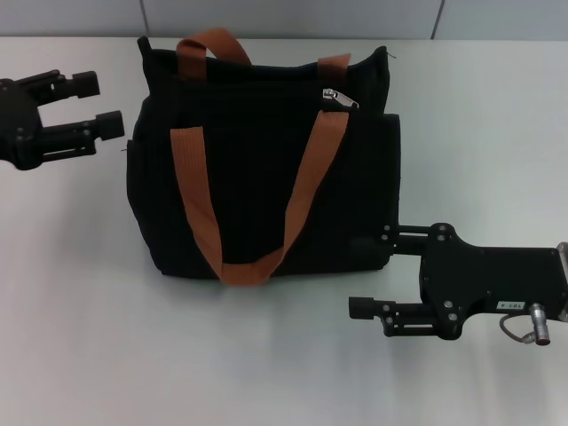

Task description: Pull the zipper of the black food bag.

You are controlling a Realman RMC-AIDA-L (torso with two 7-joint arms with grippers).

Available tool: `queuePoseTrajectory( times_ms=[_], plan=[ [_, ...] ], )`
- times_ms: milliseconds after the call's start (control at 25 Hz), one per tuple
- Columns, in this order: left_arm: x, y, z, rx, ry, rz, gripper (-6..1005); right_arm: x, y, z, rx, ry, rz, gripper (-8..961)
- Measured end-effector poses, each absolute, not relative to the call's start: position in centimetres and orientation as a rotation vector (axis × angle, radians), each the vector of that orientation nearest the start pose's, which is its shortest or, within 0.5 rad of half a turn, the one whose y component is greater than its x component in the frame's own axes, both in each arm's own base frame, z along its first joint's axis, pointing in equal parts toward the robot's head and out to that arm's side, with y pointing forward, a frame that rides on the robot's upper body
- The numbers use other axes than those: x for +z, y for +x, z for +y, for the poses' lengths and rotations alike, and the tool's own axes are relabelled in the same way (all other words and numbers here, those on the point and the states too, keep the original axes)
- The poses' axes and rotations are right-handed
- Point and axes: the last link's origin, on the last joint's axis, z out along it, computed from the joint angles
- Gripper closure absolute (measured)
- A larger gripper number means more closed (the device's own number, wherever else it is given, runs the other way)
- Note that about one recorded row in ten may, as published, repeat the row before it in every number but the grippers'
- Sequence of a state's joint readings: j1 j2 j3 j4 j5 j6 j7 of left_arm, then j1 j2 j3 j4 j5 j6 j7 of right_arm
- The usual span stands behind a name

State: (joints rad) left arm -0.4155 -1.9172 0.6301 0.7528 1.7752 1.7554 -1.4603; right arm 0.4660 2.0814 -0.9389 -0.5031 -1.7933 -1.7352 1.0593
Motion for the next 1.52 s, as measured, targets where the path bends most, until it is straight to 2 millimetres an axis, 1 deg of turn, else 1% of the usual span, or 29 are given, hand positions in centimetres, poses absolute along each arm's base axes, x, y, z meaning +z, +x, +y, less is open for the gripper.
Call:
queuePoseTrajectory(
  times_ms=[40,120,200,240,280,400,440,480,520,680,720,760,800,840,880,960,1000,1120,1160,1520],
  plan=[
    [10.8,-28.2,31.0,-0.893,-2.597,-0.574,248,-3.7,24.6,27.2,0.986,-2.929,0.28,258],
    [10.7,-28.1,30.7,-0.911,-2.615,-0.574,185,-3.7,24.6,27.3,0.986,-2.928,0.28,258],
    [10.3,-27.8,30.1,-0.951,-2.647,-0.569,182,-3.7,24.6,27.3,0.987,-2.926,0.28,258],
    [9.7,-27.5,29.4,-0.997,-2.677,-0.543,181,-3.8,24.5,27.4,0.991,-2.925,0.282,258],
    [9.7,-27.5,29.4,-0.997,-2.677,-0.543,180,-3.8,24.5,27.4,0.991,-2.925,0.282,258],
    [8.1,-27.2,28.1,-1.082,-2.706,-0.444,176,-3.9,24.4,27.4,1.002,-2.923,0.294,258],
    [6.9,-27.0,27.1,-1.135,-2.71,-0.341,174,-3.9,24.3,27.5,1.008,-2.921,0.296,258],
    [6.9,-27.0,27.1,-1.135,-2.71,-0.341,173,-3.9,24.3,27.5,1.008,-2.921,0.296,258],
    [6.3,-26.9,26.7,-1.156,-2.71,-0.304,172,-4.0,24.3,27.5,1.01,-2.922,0.297,258],
    [6.3,-26.9,26.7,-1.156,-2.71,-0.304,166,-4.1,24.2,27.5,1.008,-2.93,0.3,258],
    [4.5,-27.0,25.6,-1.187,-2.725,-0.255,165,-4.2,24.2,27.5,1.008,-2.932,0.3,258],
    [4.5,-27.0,25.6,-1.187,-2.725,-0.255,165,-4.3,24.2,27.5,1.009,-2.934,0.303,258],
    [3.0,-27.2,25.1,-1.157,-2.763,-0.242,165,-4.4,24.1,27.5,1.012,-2.937,0.309,258],
    [3.0,-27.2,25.1,-1.157,-2.763,-0.242,166,-4.5,24.1,27.5,1.008,-2.944,0.318,258],
    [1.8,-27.6,24.8,-1.1,-2.797,-0.257,166,-4.5,24.1,27.5,1.008,-2.944,0.318,258],
    [1.8,-27.6,24.8,-1.1,-2.797,-0.257,166,-4.8,24.3,27.4,0.988,-2.954,0.327,258],
    [0.5,-28.6,24.8,-0.977,-2.834,-0.324,167,-5.0,24.5,27.3,0.974,-2.959,0.335,258],
    [0.2,-28.9,24.7,-0.941,-2.849,-0.344,167,-5.3,24.8,27.0,0.957,-2.962,0.34,258],
    [0.0,-29.4,24.4,-0.901,-2.87,-0.346,168,-5.4,25.0,26.9,0.951,-2.956,0.334,258],
    [-0.3,-29.5,24.0,-0.905,-2.881,-0.349,170,-5.5,25.0,27.1,0.933,-2.954,0.32,258]
  ],
)
